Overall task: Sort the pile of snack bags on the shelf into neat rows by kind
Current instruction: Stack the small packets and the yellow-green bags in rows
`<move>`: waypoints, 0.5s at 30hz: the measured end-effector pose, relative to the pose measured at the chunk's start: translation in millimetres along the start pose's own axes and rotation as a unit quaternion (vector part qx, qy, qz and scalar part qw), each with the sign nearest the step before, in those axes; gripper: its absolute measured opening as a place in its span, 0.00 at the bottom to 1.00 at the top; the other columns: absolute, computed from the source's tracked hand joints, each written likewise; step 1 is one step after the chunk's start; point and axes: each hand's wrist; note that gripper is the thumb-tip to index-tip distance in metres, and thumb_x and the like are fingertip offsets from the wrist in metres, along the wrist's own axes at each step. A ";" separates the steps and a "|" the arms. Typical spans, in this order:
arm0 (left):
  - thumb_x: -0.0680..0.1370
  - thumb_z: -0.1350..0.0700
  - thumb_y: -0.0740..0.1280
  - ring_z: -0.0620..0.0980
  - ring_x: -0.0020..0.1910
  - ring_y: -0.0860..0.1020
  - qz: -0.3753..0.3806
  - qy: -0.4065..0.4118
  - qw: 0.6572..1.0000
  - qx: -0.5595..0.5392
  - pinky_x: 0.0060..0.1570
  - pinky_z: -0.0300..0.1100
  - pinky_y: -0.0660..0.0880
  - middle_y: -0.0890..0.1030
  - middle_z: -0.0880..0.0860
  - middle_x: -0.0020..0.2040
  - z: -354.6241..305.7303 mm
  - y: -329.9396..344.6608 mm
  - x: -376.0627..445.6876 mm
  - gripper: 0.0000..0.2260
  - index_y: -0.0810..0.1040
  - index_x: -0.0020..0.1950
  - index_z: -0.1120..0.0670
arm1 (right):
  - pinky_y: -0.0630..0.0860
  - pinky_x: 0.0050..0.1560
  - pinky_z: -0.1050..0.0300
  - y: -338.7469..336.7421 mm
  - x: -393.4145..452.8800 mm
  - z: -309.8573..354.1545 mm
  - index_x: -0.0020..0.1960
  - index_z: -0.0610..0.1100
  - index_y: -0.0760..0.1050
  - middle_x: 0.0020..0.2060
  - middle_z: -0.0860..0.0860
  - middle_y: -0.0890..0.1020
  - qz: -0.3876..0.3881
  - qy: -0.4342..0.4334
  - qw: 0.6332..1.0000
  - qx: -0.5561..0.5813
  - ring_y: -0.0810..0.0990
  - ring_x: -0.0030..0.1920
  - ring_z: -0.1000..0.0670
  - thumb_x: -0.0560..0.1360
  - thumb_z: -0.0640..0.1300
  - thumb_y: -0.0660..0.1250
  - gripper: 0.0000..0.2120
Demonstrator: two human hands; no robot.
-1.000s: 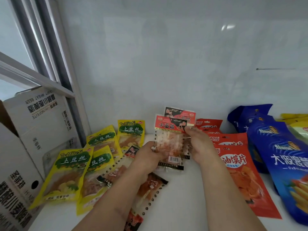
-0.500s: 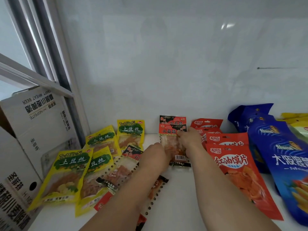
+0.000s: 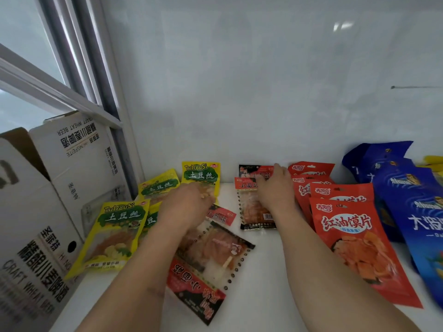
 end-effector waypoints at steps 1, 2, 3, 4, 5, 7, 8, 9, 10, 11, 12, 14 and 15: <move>0.81 0.41 0.62 0.59 0.63 0.76 -0.006 -0.006 0.999 0.032 0.58 0.48 0.75 0.78 0.57 0.66 7.7 -2.7 -3.6 0.23 0.74 0.68 0.55 | 0.60 0.75 0.45 -3.3 -7.4 4.0 0.77 0.40 0.59 0.76 0.41 0.61 -0.001 -0.023 0.999 -0.026 0.59 0.76 0.40 0.80 0.53 0.61 0.30; 0.81 0.40 0.61 0.59 0.63 0.76 -0.009 -0.011 0.998 0.059 0.58 0.48 0.75 0.78 0.57 0.66 14.9 -4.1 -6.8 0.24 0.74 0.68 0.55 | 0.58 0.75 0.46 -6.8 -15.0 6.8 0.77 0.42 0.60 0.77 0.42 0.60 -0.001 -0.042 0.998 -0.044 0.58 0.76 0.40 0.81 0.54 0.60 0.30; 0.81 0.39 0.61 0.58 0.63 0.77 -0.009 -0.014 0.997 0.078 0.58 0.49 0.76 0.78 0.57 0.65 21.3 -4.4 -10.2 0.24 0.74 0.67 0.56 | 0.59 0.74 0.46 -12.1 -24.8 10.7 0.77 0.43 0.61 0.76 0.42 0.62 0.003 -0.059 0.997 -0.057 0.59 0.75 0.41 0.81 0.54 0.60 0.28; 0.80 0.38 0.61 0.58 0.62 0.77 -0.007 -0.015 0.996 0.092 0.57 0.48 0.76 0.78 0.57 0.64 26.7 -3.9 -13.1 0.24 0.75 0.66 0.56 | 0.62 0.72 0.47 -17.0 -34.6 13.2 0.75 0.43 0.64 0.74 0.42 0.66 0.015 -0.069 0.996 -0.061 0.63 0.73 0.41 0.81 0.54 0.60 0.26; 0.80 0.38 0.61 0.58 0.62 0.76 -0.005 -0.015 0.995 0.102 0.56 0.48 0.76 0.78 0.57 0.64 31.0 -3.0 -15.7 0.25 0.75 0.66 0.56 | 0.67 0.69 0.48 -22.7 -45.4 15.1 0.73 0.44 0.67 0.70 0.43 0.71 0.032 -0.077 0.995 -0.063 0.68 0.70 0.41 0.81 0.53 0.60 0.24; 0.80 0.37 0.60 0.58 0.64 0.75 0.004 -0.018 0.994 0.110 0.56 0.50 0.76 0.77 0.57 0.66 36.3 0.0 -20.3 0.26 0.74 0.67 0.55 | 0.74 0.60 0.49 -32.7 -67.9 16.8 0.66 0.45 0.73 0.62 0.46 0.78 0.067 -0.072 0.994 -0.055 0.76 0.62 0.44 0.80 0.54 0.61 0.19; 0.81 0.37 0.59 0.58 0.66 0.74 0.012 -0.019 0.994 0.111 0.58 0.51 0.75 0.75 0.58 0.68 37.6 1.7 -22.3 0.27 0.72 0.69 0.56 | 0.75 0.58 0.49 -36.1 -79.1 17.4 0.64 0.46 0.74 0.59 0.48 0.80 0.083 -0.064 0.993 -0.054 0.78 0.59 0.45 0.80 0.55 0.61 0.18; 0.81 0.37 0.58 0.59 0.68 0.73 0.020 -0.019 0.993 0.114 0.59 0.51 0.74 0.73 0.58 0.70 37.8 2.8 -25.0 0.28 0.71 0.71 0.56 | 0.76 0.57 0.50 -37.8 -89.5 18.2 0.63 0.47 0.74 0.58 0.49 0.81 0.098 -0.059 0.992 -0.062 0.79 0.58 0.46 0.80 0.57 0.60 0.18; 0.81 0.37 0.57 0.59 0.68 0.73 0.028 -0.016 0.993 0.117 0.60 0.51 0.73 0.73 0.58 0.71 37.5 4.1 -27.3 0.28 0.69 0.73 0.56 | 0.75 0.57 0.50 -37.6 -98.4 19.5 0.64 0.48 0.74 0.58 0.50 0.81 0.114 -0.055 0.989 -0.079 0.79 0.58 0.47 0.80 0.59 0.59 0.20; 0.81 0.36 0.56 0.59 0.68 0.73 0.033 -0.010 0.992 0.118 0.60 0.50 0.73 0.73 0.57 0.71 37.1 5.4 -29.9 0.29 0.69 0.73 0.56 | 0.75 0.57 0.51 -35.3 -105.4 20.5 0.65 0.49 0.74 0.59 0.51 0.81 0.129 -0.054 0.986 -0.095 0.79 0.59 0.47 0.79 0.61 0.58 0.21; 0.81 0.35 0.55 0.59 0.68 0.73 0.036 -0.004 0.992 0.119 0.59 0.50 0.73 0.73 0.57 0.71 36.5 6.7 -32.4 0.30 0.69 0.73 0.56 | 0.75 0.57 0.51 -31.8 -110.3 20.9 0.65 0.49 0.73 0.59 0.51 0.81 0.141 -0.051 0.983 -0.108 0.79 0.59 0.47 0.79 0.62 0.57 0.22; 0.80 0.32 0.54 0.59 0.68 0.73 0.044 0.000 0.992 0.115 0.59 0.50 0.73 0.73 0.56 0.71 35.6 8.1 -37.4 0.33 0.69 0.73 0.55 | 0.76 0.56 0.50 -24.2 -116.1 20.4 0.65 0.49 0.74 0.59 0.49 0.81 0.153 -0.050 0.979 -0.127 0.79 0.58 0.46 0.80 0.63 0.57 0.23; 0.78 0.30 0.53 0.59 0.69 0.72 0.054 0.000 0.992 0.111 0.59 0.50 0.72 0.73 0.56 0.72 35.6 9.0 -39.7 0.35 0.69 0.73 0.54 | 0.76 0.56 0.50 -21.6 -117.0 19.6 0.65 0.48 0.74 0.59 0.48 0.81 0.154 -0.051 0.978 -0.132 0.79 0.58 0.45 0.80 0.62 0.57 0.22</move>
Point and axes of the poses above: each hand's wrist, its own x-axis towards the middle knuckle, its own y-axis out of the palm, z = x × y
